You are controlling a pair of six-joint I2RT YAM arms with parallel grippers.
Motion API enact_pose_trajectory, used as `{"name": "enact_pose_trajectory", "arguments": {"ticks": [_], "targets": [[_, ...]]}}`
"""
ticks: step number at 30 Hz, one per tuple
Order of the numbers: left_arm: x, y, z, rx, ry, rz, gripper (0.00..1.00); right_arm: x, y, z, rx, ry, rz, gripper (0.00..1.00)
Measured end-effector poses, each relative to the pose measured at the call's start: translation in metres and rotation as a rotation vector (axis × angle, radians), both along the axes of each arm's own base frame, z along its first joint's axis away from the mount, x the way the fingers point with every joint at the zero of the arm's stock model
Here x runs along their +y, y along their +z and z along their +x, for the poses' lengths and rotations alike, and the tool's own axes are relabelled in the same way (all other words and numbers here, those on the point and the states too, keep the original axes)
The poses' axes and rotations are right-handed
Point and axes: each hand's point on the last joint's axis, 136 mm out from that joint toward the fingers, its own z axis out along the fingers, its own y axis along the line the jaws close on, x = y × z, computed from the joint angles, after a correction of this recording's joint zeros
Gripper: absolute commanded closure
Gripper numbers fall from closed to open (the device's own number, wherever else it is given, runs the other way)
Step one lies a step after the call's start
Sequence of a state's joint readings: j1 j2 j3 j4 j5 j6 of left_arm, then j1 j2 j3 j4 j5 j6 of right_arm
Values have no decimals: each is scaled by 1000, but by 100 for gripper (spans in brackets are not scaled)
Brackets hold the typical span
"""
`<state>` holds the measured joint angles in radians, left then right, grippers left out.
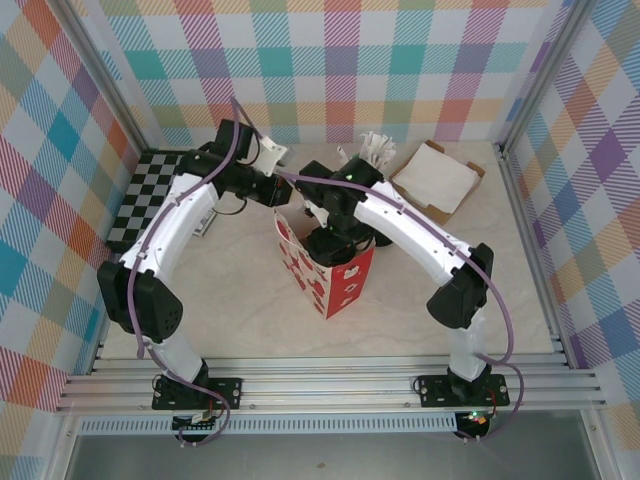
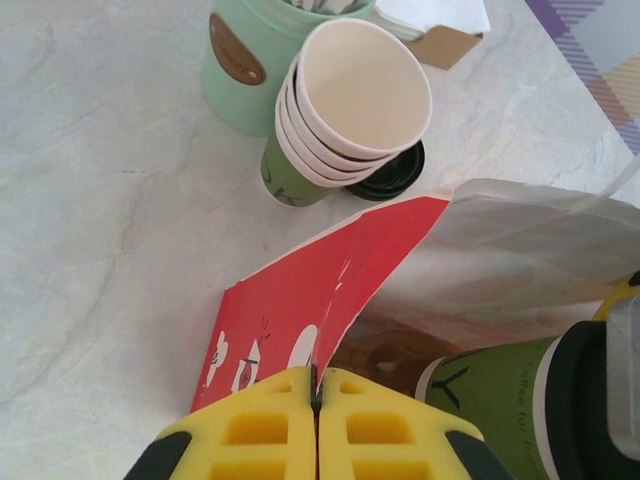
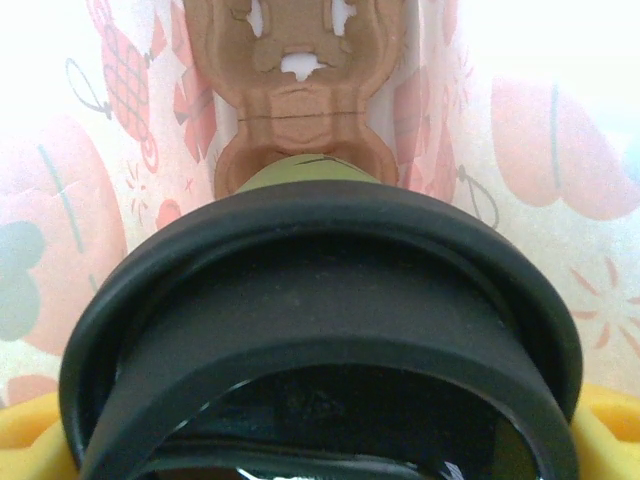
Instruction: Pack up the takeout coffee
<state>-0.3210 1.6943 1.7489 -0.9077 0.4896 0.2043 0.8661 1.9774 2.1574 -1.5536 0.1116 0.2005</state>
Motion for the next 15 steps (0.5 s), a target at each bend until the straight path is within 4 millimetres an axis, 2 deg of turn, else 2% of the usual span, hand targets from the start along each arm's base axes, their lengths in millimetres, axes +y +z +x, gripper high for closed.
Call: {"name": "enact_pose_trajectory", "arguments": {"ticks": [5,15], "targets": [[4,-9,-2,23,41,-13,93,2,-5,1,12,0,-13,39],[8,-7,4,29,114,-38,90,8,-15,4,42,20,-39,40]]}}
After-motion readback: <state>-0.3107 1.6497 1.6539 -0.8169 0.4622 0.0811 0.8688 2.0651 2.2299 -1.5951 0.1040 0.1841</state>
